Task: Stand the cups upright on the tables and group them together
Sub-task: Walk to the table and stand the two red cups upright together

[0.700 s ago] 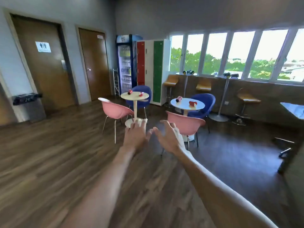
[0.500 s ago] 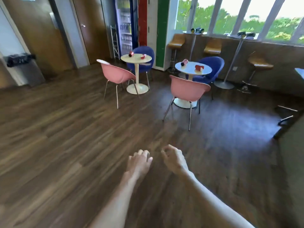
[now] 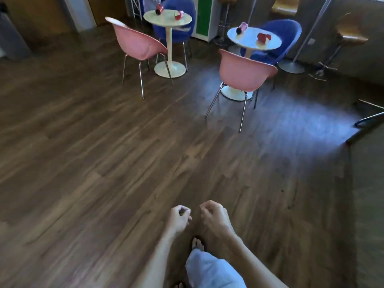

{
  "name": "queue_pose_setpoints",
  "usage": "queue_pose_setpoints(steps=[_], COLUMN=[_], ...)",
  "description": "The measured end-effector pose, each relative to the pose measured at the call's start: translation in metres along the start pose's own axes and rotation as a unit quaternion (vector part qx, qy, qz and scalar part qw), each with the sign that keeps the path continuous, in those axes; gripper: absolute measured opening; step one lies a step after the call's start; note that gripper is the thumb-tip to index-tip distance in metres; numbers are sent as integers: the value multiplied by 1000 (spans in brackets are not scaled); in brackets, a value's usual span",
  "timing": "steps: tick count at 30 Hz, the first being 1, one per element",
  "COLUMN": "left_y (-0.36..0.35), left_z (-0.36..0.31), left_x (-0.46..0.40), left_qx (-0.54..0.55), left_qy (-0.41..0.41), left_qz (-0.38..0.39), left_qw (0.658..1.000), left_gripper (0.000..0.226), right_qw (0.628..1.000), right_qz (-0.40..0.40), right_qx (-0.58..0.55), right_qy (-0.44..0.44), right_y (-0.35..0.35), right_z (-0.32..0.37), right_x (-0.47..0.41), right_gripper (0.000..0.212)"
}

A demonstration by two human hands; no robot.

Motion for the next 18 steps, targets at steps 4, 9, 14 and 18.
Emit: queue_pose_setpoints(steps=[4,9,14,18], left_y=[-6,-6,-4,-10], left_z=[-22,-81,-164,-233], left_x=[-43,-127,-227,-298], left_qx=[17,20,-7,-8], left_qy=[24,21,15,-2], left_qz=[15,22,11,5], left_qw=[999,999,1000,1000], left_gripper=[24,15,21,21], right_qw=[999,998,997,998], right_qz=[13,60,42,28], right_qx=[-34,1,55,55], right_qy=[-17,14,17,25], right_y=[5,32,67,104], right_z=[12,80,100,154], right_x=[-48,-117,-244,-316], right_gripper=[16,30,17,18])
Point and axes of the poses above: each hand's wrist, its own x-axis away from the middle knuckle, its own y-axis out of the back of the hand, z = x × y, the point moved 3 cm from there along -x, towards the middle knuckle, and after that the axes turned 2 degrees about x, right-handed, at the moved point
